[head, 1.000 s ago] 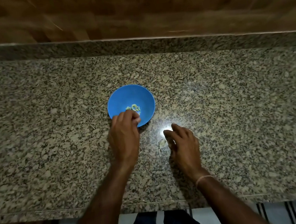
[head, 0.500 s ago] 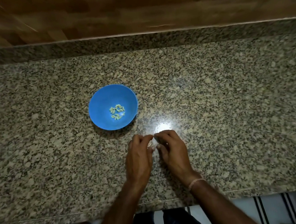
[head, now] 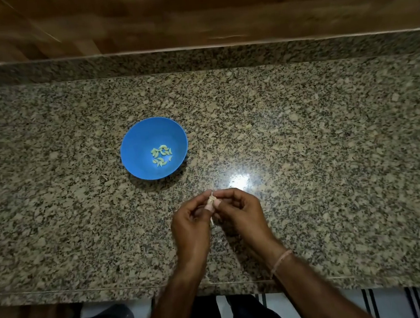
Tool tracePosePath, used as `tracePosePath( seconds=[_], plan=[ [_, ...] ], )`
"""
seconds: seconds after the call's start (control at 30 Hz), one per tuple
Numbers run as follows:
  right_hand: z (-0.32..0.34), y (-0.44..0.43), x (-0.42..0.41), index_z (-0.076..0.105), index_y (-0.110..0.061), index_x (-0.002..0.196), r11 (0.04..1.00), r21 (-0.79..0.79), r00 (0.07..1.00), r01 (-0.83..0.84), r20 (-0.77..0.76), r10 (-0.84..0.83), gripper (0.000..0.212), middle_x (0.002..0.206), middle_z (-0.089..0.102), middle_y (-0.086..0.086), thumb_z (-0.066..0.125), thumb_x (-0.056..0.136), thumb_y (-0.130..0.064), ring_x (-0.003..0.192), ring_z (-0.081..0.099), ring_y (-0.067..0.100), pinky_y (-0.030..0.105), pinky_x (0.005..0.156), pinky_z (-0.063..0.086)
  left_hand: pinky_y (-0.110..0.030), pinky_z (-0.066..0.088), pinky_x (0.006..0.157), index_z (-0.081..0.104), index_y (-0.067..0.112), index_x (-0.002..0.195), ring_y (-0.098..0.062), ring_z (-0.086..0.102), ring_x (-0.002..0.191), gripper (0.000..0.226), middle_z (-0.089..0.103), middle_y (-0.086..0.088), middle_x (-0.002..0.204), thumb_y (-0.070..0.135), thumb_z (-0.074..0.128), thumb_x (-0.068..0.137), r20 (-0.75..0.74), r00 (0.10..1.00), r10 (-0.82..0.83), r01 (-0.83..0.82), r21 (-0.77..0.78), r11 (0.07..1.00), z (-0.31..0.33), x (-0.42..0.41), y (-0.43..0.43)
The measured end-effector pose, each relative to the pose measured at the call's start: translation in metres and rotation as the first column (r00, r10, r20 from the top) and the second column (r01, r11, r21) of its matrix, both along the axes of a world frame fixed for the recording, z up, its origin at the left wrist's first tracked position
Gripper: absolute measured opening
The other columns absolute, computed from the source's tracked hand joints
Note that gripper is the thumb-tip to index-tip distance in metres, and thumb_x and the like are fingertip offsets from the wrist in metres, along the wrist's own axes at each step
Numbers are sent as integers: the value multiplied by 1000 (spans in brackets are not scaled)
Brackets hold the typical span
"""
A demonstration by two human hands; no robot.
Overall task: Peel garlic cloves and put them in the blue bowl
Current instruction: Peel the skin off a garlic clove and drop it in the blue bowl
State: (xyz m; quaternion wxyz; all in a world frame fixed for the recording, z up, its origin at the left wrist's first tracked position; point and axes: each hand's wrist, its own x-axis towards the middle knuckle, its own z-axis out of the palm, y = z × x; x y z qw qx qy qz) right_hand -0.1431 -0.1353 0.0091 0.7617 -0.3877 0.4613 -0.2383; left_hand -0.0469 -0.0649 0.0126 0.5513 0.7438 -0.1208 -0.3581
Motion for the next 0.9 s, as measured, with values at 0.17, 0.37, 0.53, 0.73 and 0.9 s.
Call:
tracePosePath(
  seconds=[0.17,0.37,0.53,0.73,0.9],
  plan=[
    [7,-6,-7,72,-1,113,999,39,999,14,45,-16,18,104,76,24,67,96,1,90,72,31,39,77,62,-38,61,88,78,15,114,-17,75,102,24,79,-1,107,3,70,95,-126,992,-1,-4,-46,999,9,-1,-1],
    [15,-7,-12,68,0,110,998,-47,999,-39,31,40,16,86,75,10,70,94,1,79,73,23,48,77,62,-39,56,84,78,17,114,-27,66,95,23,73,-23,114,6,68,96,-384,923,-2,-30,-75,997,9,4,0],
    [22,-6,-22,76,-7,108,967,-235,995,-99,-16,98,16,97,79,9,75,92,-5,92,77,24,31,74,63,-25,60,74,74,12,108,-24,72,98,22,76,-17,108,-2,67,92,-477,879,-11,-58,-129,990,13,5,0],
    [23,-7,-25,80,-11,107,907,-395,988,-146,-98,116,17,97,80,-1,78,91,-8,91,77,15,27,74,63,-22,60,71,73,10,103,-17,74,87,18,78,-14,100,-4,64,94,-463,886,0,-66,-127,990,15,4,1],
    [17,-6,-26,82,-13,107,848,-483,967,-220,-223,123,15,98,80,-6,78,92,-13,93,76,6,29,83,63,-29,61,79,74,11,112,-18,74,93,22,78,-10,106,0,69,93,-341,940,-18,-21,-111,994,17,3,4]
  ],
)
